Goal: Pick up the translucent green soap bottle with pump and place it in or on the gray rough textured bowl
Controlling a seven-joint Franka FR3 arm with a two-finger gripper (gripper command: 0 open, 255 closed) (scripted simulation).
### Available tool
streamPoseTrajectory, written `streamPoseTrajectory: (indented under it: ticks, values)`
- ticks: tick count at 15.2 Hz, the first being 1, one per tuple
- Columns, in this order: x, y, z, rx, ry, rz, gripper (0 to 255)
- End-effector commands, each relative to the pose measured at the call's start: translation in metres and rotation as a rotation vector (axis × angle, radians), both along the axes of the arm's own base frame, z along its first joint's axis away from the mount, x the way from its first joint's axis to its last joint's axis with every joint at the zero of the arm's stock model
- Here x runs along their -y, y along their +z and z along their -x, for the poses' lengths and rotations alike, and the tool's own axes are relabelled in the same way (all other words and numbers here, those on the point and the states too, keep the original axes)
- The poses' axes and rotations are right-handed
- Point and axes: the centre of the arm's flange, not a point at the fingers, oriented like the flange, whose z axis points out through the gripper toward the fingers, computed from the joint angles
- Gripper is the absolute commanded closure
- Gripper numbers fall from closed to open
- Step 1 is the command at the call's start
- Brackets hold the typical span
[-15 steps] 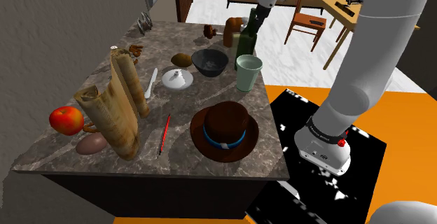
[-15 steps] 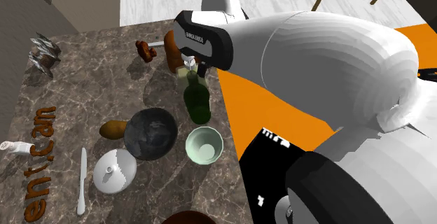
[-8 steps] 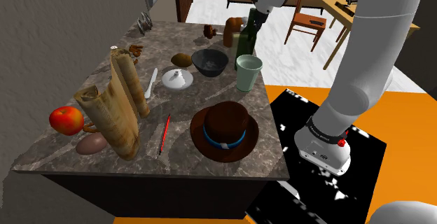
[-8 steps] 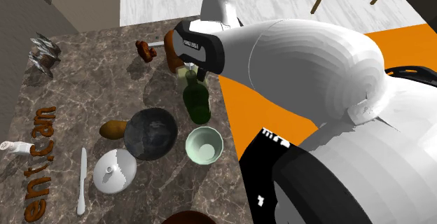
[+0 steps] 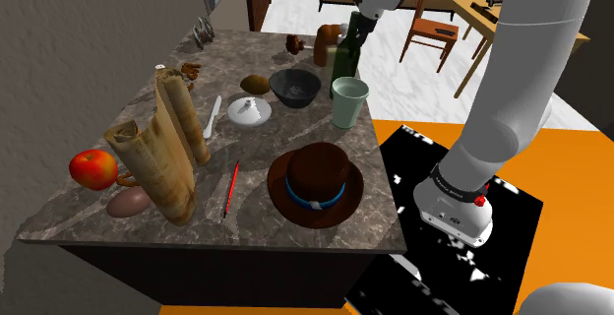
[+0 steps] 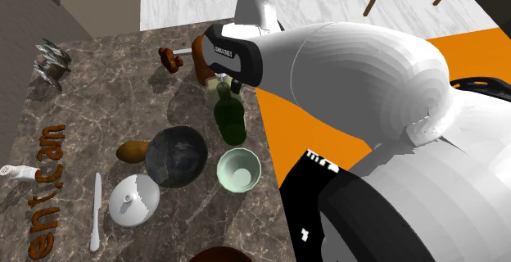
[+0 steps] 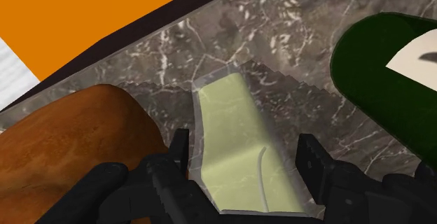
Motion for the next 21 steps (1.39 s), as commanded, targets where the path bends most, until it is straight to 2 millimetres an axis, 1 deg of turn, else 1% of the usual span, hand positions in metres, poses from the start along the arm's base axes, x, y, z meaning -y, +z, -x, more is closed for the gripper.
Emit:
streamPoseTrajectory:
  ticks: [1,7,21]
  values:
    - [-0.001,-0.001,0.0,-0.001,0.001,-0.001,255]
    - [-0.001,-0.001,0.0,-0.001,0.001,-0.001,255]
    - [-0.001,0.073,0.0,-0.001,0.001,-0.001,255]
